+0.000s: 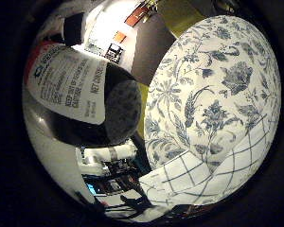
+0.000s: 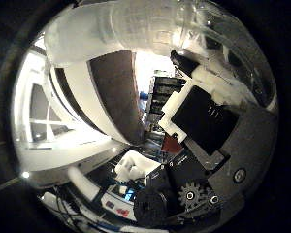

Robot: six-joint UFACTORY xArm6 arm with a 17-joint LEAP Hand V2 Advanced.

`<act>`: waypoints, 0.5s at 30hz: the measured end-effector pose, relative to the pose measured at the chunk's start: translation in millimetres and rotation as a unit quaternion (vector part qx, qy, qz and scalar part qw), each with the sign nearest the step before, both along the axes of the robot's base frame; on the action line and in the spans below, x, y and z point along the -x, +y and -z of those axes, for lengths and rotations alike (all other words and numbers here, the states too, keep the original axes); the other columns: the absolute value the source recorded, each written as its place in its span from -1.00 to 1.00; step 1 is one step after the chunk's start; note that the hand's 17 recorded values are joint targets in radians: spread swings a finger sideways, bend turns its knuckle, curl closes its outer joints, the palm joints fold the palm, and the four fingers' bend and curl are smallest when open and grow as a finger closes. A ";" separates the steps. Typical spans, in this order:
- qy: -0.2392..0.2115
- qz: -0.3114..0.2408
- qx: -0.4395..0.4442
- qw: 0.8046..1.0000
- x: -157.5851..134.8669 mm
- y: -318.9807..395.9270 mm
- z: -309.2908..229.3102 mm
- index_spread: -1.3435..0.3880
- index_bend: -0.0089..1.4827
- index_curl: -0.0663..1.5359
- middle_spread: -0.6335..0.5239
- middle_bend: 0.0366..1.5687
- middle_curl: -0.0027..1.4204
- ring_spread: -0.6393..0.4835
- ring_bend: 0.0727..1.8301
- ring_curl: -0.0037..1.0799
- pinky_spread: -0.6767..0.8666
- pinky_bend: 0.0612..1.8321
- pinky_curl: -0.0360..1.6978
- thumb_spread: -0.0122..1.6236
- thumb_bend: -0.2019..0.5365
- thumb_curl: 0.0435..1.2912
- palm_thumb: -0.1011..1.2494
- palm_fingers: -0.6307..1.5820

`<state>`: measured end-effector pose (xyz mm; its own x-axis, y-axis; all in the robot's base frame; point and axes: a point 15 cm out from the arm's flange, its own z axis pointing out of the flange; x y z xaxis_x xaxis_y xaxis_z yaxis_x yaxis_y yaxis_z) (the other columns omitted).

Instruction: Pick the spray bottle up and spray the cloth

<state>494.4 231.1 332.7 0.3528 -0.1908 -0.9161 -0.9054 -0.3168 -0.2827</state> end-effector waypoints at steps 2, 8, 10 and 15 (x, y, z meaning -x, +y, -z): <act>0.004 -0.006 0.005 1.000 -0.1 5.3 12.3 0.35 0.59 -0.06 -0.02 0.70 -0.21 -0.13 0.57 0.07 -0.40 0.07 0.48 0.19 -0.49 0.21 0.69 0.67; 0.011 -0.030 0.016 0.999 -3.8 23.9 41.9 0.35 0.59 -0.06 -0.02 0.70 -0.21 -0.13 0.57 0.07 -0.40 0.07 0.48 0.17 -0.49 0.23 0.69 0.67; 0.001 -0.035 0.036 0.999 -6.4 27.2 52.7 0.35 0.59 -0.06 -0.02 0.70 -0.21 -0.13 0.57 0.07 -0.40 0.07 0.48 0.17 -0.49 0.23 0.69 0.67; -0.039 -0.027 0.086 0.995 -19.8 30.5 75.1 0.35 0.58 -0.06 -0.02 0.70 -0.21 -0.13 0.57 0.07 -0.40 0.07 0.48 0.16 -0.50 0.24 0.68 0.67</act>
<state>514.3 261.6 257.6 0.4347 -0.3213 -0.8413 -0.8637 -0.4133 -0.2884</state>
